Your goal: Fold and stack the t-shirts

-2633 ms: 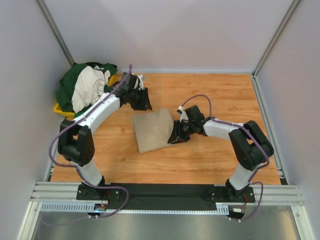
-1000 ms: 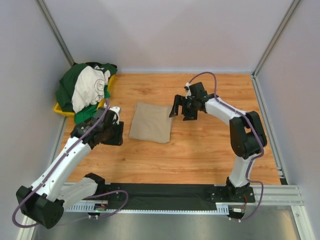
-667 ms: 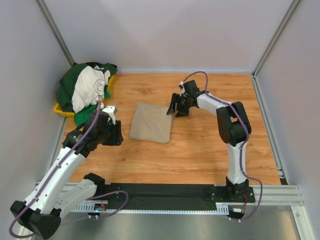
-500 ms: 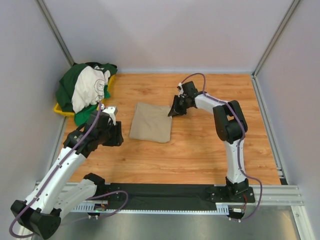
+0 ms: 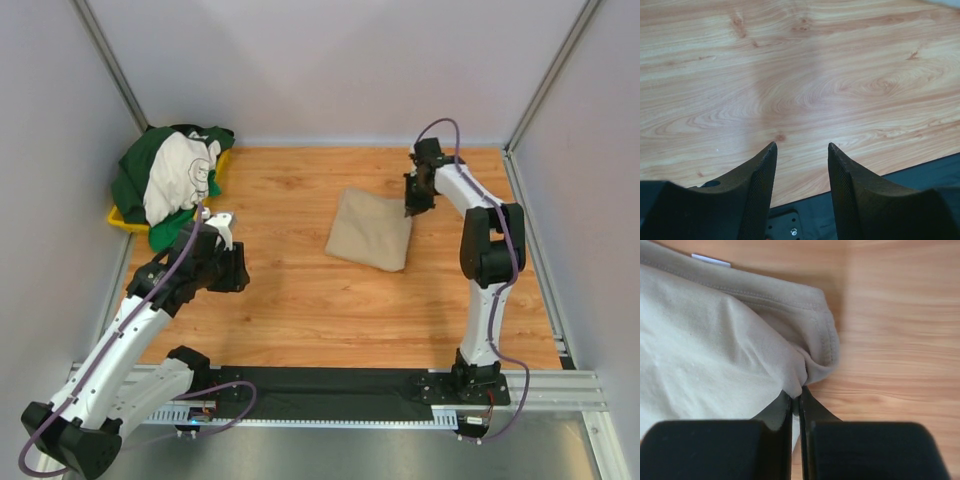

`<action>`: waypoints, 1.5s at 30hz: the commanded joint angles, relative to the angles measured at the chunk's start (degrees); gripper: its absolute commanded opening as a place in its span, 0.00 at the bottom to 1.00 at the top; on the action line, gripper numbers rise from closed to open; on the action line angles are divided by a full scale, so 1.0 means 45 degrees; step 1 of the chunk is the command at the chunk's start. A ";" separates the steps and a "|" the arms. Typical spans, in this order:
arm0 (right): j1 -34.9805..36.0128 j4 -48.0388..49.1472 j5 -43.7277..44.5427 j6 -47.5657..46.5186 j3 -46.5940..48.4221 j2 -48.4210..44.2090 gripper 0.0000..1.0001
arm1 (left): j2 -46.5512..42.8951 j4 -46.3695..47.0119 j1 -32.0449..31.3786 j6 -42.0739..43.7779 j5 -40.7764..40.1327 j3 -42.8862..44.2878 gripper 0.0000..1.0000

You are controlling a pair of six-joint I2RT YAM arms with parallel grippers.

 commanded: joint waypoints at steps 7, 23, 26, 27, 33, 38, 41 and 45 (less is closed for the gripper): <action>-0.2889 -0.2028 0.5530 -0.4158 0.5886 0.2564 0.00 | 0.0157 0.0406 -0.0065 0.0036 0.0311 -0.0064 0.52; -0.4107 0.6886 0.8462 -0.9082 1.0561 0.7375 0.00 | 0.1348 0.0387 -0.0065 -0.0003 0.0174 -0.0064 0.52; -0.4185 0.8512 0.8541 -0.9672 1.1124 0.7863 0.00 | 0.1504 0.0367 -0.0065 -0.0042 0.0077 -0.0064 0.52; -0.4204 0.8809 0.8483 -0.9633 1.1282 0.8019 0.00 | 0.1543 0.0367 -0.0065 -0.0042 0.0038 -0.0064 0.52; -0.4399 1.0764 0.8169 -0.9087 1.1264 0.8176 0.04 | 0.1797 0.0309 -0.0065 -0.0042 -0.0001 -0.0025 0.51; -0.4283 1.0940 0.8599 -0.8579 1.0040 0.7729 0.81 | 0.1817 0.0309 -0.0065 0.0055 0.0076 0.0033 0.51; -0.4088 1.1389 0.9164 -0.8384 0.8478 0.6483 1.00 | 0.1487 0.0405 -0.0065 0.0172 0.0466 0.0170 0.50; -0.3834 1.0494 0.9768 -0.6863 0.6915 0.4880 1.00 | 0.1153 0.0718 -0.0065 -0.0353 0.1652 0.1374 0.50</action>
